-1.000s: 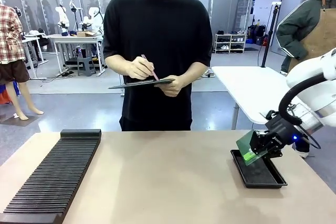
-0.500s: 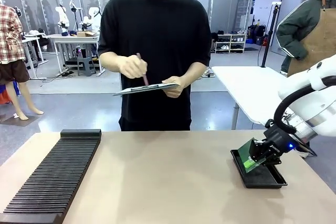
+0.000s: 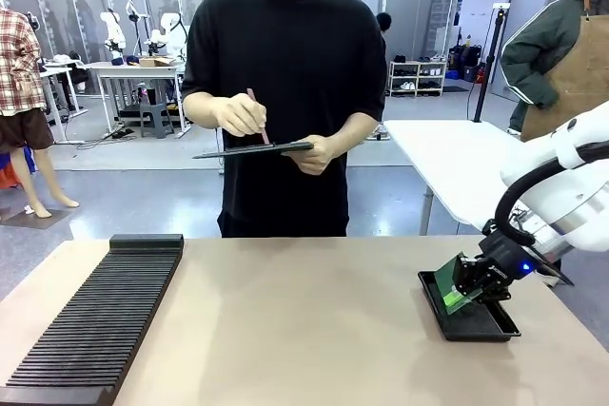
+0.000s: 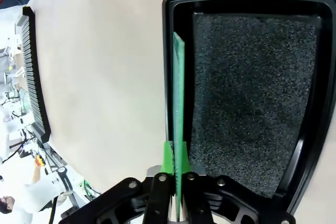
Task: Inspect the PCB.
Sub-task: Place the Blank PCB in the ESD tray.
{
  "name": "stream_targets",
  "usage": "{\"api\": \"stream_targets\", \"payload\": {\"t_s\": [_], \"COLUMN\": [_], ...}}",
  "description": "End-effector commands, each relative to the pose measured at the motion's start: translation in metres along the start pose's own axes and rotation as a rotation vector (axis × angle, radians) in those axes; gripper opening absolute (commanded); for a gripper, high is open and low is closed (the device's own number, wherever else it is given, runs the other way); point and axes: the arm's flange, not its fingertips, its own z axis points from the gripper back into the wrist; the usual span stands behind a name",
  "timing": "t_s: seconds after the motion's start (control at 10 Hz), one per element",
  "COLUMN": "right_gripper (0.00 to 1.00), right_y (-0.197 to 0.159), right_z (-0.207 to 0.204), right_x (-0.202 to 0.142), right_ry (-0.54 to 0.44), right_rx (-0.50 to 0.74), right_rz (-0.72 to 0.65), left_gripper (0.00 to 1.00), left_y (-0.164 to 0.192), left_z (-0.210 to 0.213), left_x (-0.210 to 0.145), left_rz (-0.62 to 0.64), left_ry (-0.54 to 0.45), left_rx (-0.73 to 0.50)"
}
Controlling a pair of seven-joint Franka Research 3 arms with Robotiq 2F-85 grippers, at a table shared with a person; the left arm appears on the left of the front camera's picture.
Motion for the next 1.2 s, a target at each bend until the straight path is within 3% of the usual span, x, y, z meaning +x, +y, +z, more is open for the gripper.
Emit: {"api": "stream_targets", "payload": {"t_s": [0.0, 0.1, 0.2, 0.3, 0.5, 0.8, 1.1], "right_gripper": [0.24, 0.47, 0.57, 0.80, 1.00, 0.96, 1.00], "right_y": [0.000, 0.002, 0.003, 0.003, 0.013, 0.032, 0.047], "right_z": [-0.006, -0.004, -0.004, -0.008, -0.002, 0.008, 0.027], "right_x": [0.002, 0.001, -0.001, -0.002, -0.012, -0.022, -0.030], "right_ry": [-0.014, -0.029, -0.046, -0.055, -0.081, -0.143, -0.171], "right_rx": [-0.014, -0.010, -0.023, -0.034, -0.071, -0.176, -0.241], "right_rz": [-0.040, -0.040, -0.032, -0.038, -0.036, -0.037, -0.055], "left_gripper": [1.00, 1.00, 1.00, 1.00, 1.00, 1.00, 1.00], "left_y": [-0.001, -0.001, -0.001, -0.001, -0.001, -0.001, -0.001], "left_z": [-0.001, -0.001, -0.001, -0.001, -0.001, -0.001, -0.001], "left_x": [-0.001, -0.001, -0.001, -0.001, -0.001, -0.001, -0.001], "left_rz": [0.007, 0.007, 0.007, 0.007, 0.007, 0.007, 0.007], "left_ry": [0.011, 0.011, 0.011, 0.011, 0.011, 0.011, 0.011], "left_rx": [0.011, 0.011, 0.011, 0.011, 0.011, 0.011, 0.011]}}
